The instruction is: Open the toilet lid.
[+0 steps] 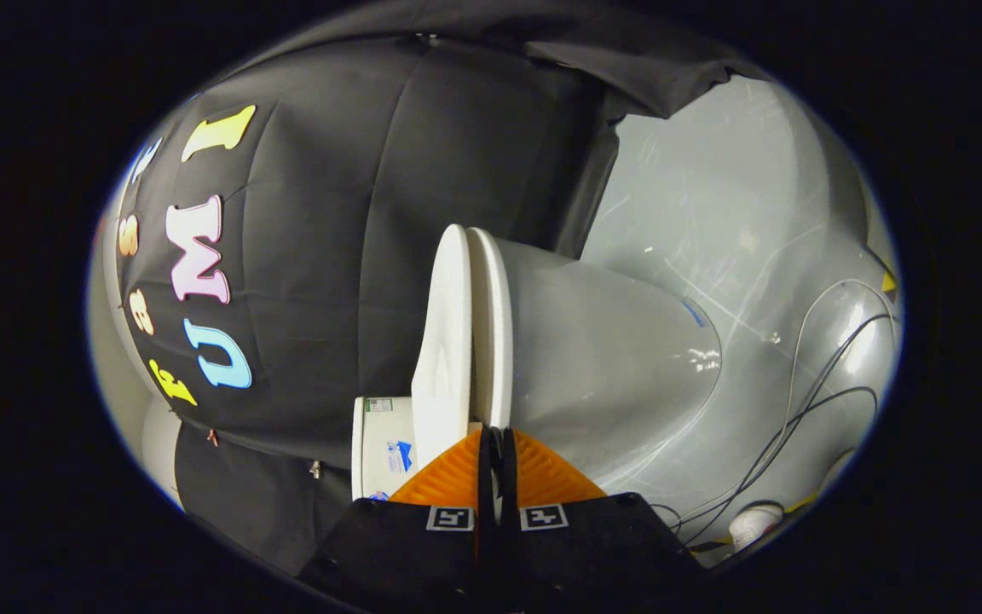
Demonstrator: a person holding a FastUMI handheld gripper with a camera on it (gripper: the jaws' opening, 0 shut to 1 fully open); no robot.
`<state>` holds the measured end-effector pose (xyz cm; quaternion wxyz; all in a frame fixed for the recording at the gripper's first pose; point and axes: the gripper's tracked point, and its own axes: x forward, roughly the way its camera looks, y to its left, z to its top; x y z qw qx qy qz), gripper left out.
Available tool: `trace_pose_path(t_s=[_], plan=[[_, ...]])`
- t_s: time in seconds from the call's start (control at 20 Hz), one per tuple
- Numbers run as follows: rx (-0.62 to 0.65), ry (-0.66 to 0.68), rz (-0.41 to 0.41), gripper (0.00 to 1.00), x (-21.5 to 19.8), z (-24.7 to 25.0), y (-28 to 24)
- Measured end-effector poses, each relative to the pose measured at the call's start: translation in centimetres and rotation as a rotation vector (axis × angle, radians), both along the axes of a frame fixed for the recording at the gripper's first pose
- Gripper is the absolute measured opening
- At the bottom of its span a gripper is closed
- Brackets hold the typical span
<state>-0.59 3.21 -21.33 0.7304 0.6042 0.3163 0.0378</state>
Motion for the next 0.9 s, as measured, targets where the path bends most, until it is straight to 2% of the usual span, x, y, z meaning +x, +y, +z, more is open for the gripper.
trace_pose_path(t_s=[0.45, 0.9], plan=[[-0.037, -0.001, 0.004, 0.05, 0.0, 1.3, 0.2], [-0.169, -0.051, 0.023, 0.05, 0.8, 5.8, 0.9]])
